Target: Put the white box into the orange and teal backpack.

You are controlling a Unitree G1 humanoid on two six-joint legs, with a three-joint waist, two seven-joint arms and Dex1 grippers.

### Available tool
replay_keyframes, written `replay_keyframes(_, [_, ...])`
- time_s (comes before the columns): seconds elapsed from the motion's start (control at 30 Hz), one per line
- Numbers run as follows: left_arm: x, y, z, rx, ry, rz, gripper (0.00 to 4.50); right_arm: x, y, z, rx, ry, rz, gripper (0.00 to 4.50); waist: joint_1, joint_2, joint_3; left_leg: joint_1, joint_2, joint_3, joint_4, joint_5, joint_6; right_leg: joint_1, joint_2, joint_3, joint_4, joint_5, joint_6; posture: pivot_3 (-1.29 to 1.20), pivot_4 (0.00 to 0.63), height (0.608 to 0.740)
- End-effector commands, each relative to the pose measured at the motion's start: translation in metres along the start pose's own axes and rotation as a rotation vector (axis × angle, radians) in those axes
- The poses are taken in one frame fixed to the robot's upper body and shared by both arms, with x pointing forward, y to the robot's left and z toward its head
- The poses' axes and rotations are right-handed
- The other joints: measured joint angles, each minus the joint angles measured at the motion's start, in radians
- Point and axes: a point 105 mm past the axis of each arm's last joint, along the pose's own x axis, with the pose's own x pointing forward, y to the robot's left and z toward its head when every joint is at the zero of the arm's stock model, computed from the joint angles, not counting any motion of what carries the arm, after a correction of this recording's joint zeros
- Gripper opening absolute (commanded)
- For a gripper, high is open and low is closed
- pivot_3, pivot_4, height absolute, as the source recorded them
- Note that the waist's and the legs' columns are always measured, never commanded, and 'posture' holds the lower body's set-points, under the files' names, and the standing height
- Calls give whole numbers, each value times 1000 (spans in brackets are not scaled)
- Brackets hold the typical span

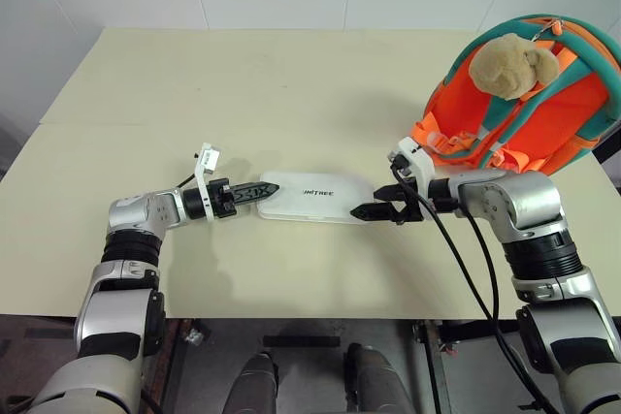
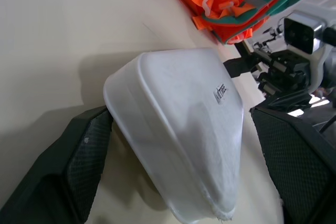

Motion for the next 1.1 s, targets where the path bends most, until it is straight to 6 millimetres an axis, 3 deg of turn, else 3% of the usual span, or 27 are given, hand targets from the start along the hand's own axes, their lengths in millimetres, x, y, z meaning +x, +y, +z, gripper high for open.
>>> replay_keyframes(0.03, [18, -13, -11, -83, 36, -116, 4462, -1, 14, 15, -49, -56, 58, 4500, -1, 0, 0, 0, 0, 0, 0, 0, 0, 0, 0, 0, 0, 0, 0, 0, 150, 740])
replay_keyframes(0.57, [33, -22, -6, -121, 33, -168, 4462, 1, 16, 16, -45, -73, 54, 4500, 1, 0, 0, 0, 0, 0, 0, 0, 0, 0, 0, 0, -1, 0, 0, 0, 150, 740])
replay_keyframes(0.7, [24, -11, -10, -74, 89, -90, 4462, 1, 16, 15, -45, -73, 53, 4500, 1, 0, 0, 0, 0, 0, 0, 0, 0, 0, 0, 0, -1, 0, 0, 0, 150, 740])
replay_keyframes(0.83, [7, 12, -34, 88, 320, 85, 4462, 1, 17, 14, -44, -73, 52, 4500, -1, 0, 0, 2, 0, 0, 0, 0, -1, 1, 0, 0, 0, 0, 0, 0, 150, 740])
replay_keyframes(1.1, [1, 4, -27, 55, 318, 66, 4462, 3, 19, 14, -41, -81, 57, 4500, -28, 2, -2, 4, 0, 0, 0, 0, -1, 3, 0, 0, 2, 0, 0, 0, 150, 740])
